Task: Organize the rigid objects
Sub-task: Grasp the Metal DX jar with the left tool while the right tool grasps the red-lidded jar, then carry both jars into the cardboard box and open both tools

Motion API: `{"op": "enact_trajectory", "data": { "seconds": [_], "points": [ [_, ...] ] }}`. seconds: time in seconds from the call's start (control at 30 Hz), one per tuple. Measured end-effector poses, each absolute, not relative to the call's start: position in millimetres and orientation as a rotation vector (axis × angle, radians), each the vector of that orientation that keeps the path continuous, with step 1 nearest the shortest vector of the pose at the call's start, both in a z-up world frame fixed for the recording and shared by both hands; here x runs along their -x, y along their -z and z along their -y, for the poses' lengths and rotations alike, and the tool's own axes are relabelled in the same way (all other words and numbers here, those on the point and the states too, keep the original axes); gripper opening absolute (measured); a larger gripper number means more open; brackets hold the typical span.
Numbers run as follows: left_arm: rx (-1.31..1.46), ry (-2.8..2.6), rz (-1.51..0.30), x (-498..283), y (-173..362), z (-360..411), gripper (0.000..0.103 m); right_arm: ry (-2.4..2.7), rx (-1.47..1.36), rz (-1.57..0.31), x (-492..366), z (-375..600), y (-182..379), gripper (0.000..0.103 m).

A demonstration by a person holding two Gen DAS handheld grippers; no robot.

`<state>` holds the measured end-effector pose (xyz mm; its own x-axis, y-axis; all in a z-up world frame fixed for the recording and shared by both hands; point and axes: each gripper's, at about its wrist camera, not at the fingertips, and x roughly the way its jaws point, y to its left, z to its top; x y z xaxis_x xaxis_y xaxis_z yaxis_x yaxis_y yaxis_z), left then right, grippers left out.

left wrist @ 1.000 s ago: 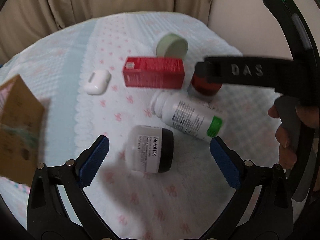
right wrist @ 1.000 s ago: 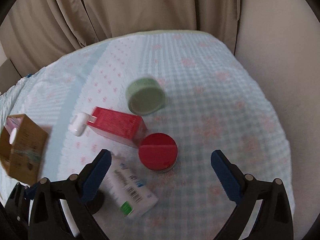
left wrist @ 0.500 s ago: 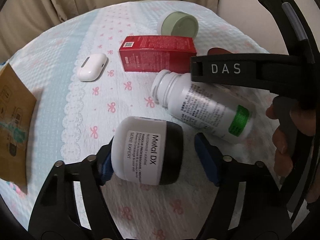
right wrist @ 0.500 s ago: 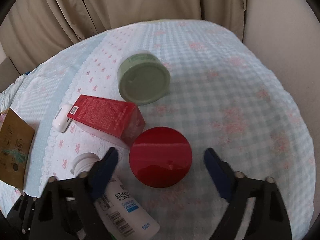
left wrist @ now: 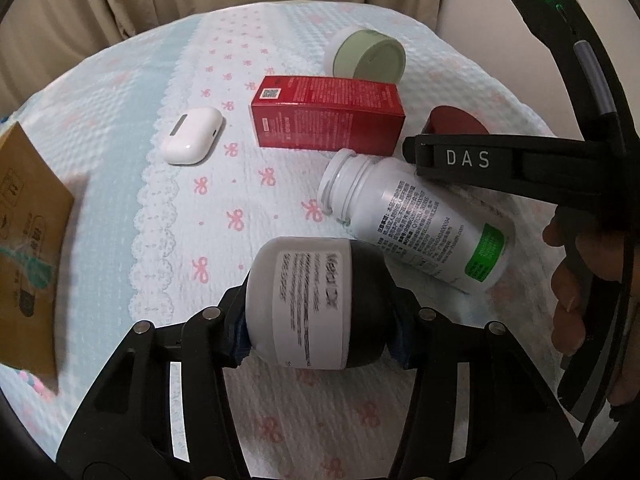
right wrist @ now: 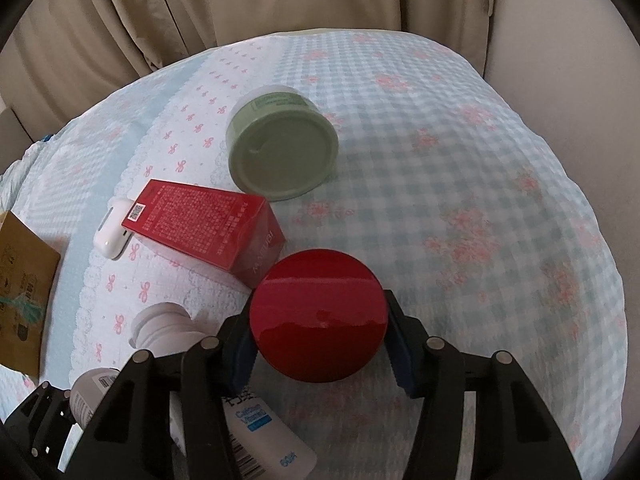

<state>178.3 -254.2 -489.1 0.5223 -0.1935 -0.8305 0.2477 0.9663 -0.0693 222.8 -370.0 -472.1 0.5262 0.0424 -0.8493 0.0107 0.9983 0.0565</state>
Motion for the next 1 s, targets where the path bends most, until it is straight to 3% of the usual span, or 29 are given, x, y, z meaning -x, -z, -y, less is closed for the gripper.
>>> {"op": "enact_trajectory", "data": {
  "seconds": [0.37, 0.73, 1.0],
  "points": [
    [-0.036, 0.298, -0.918, -168, 421, 240, 0.047, 0.020, -0.076, -0.999, -212, 367, 422, 0.051],
    [0.014, 0.281, -0.829, -147, 272, 193, 0.047, 0.024, -0.099, -0.925, -186, 332, 272, 0.051],
    [0.040, 0.187, -0.779, -135, 177, 115, 0.047, -0.060, -0.069, -0.879, -154, 275, 172, 0.051]
  ]
}}
